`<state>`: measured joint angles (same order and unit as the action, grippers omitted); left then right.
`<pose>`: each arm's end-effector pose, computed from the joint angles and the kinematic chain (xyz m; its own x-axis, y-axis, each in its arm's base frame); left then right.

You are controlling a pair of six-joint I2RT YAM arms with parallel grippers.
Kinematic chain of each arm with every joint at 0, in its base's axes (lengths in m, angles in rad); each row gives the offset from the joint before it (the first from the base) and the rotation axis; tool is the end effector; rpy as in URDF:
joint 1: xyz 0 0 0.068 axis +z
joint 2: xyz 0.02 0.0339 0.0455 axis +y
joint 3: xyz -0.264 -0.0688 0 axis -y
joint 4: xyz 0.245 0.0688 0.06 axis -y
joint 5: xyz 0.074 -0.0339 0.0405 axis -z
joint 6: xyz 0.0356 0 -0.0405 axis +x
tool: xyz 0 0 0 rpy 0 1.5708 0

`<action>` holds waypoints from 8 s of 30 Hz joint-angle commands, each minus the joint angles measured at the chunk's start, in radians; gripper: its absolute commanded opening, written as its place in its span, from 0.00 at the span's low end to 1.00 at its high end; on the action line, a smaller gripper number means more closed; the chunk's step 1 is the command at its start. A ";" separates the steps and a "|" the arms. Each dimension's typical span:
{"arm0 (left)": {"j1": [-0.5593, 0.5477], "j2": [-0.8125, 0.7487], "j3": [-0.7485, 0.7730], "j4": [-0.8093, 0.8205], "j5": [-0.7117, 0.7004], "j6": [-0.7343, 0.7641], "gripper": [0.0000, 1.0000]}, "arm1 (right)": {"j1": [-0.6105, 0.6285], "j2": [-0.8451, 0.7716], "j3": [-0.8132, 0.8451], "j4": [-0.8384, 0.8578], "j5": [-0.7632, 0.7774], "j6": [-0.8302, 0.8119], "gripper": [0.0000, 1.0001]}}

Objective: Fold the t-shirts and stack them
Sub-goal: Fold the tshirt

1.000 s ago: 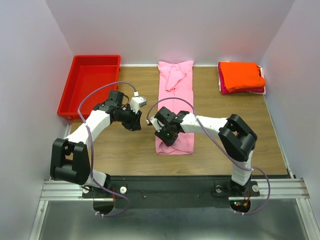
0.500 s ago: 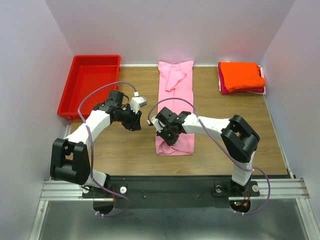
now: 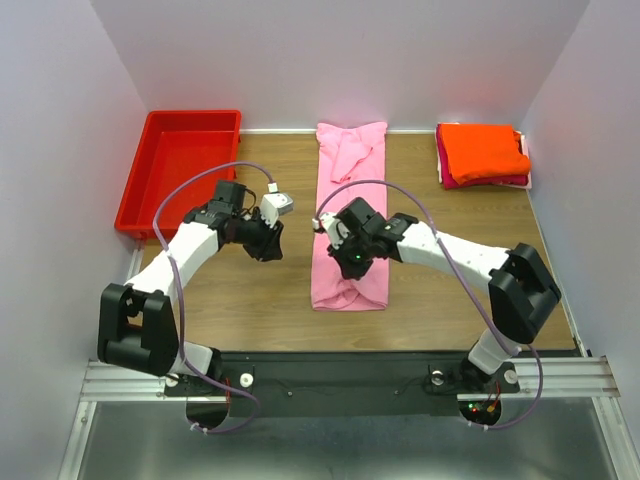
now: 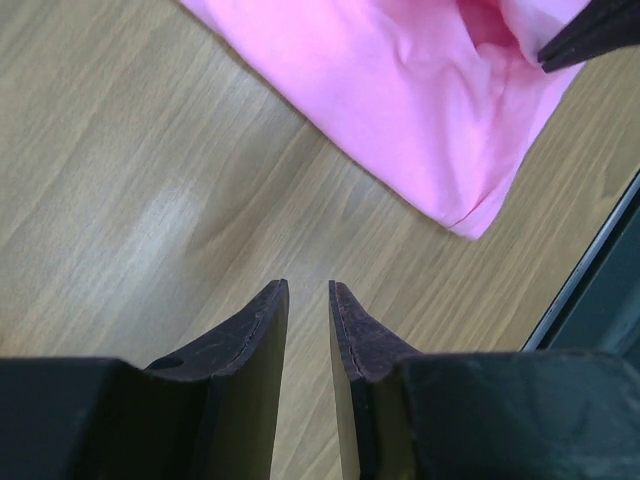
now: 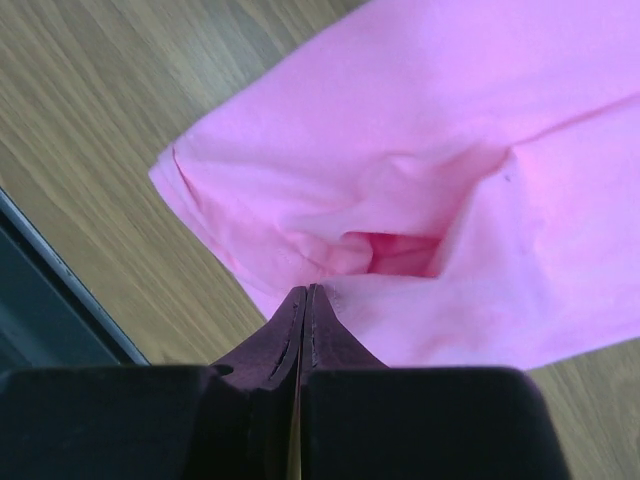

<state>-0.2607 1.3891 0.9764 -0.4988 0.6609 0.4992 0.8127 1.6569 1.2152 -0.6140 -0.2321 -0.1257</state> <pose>0.2681 -0.0941 0.2491 -0.3992 0.4976 -0.7701 0.8632 0.4871 -0.1327 0.2301 0.2550 0.2315 -0.4952 -0.7005 -0.5138 -0.8534 0.5030 0.1368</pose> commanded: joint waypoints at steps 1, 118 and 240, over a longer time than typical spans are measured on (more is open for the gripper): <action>-0.006 -0.061 0.001 0.008 0.046 0.039 0.34 | -0.047 -0.040 -0.045 0.010 -0.073 0.006 0.01; -0.489 -0.300 -0.119 0.154 -0.155 -0.076 0.56 | -0.353 -0.085 -0.091 -0.093 -0.607 -0.026 0.05; -0.227 0.493 0.494 0.095 0.029 0.737 0.00 | -0.535 0.070 0.059 0.157 -0.317 -1.092 0.00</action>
<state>-0.5068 1.8462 1.3727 -0.3492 0.6586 1.2041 0.3016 1.6894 1.1816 -0.4866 -0.4942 -1.1709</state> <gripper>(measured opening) 0.018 0.033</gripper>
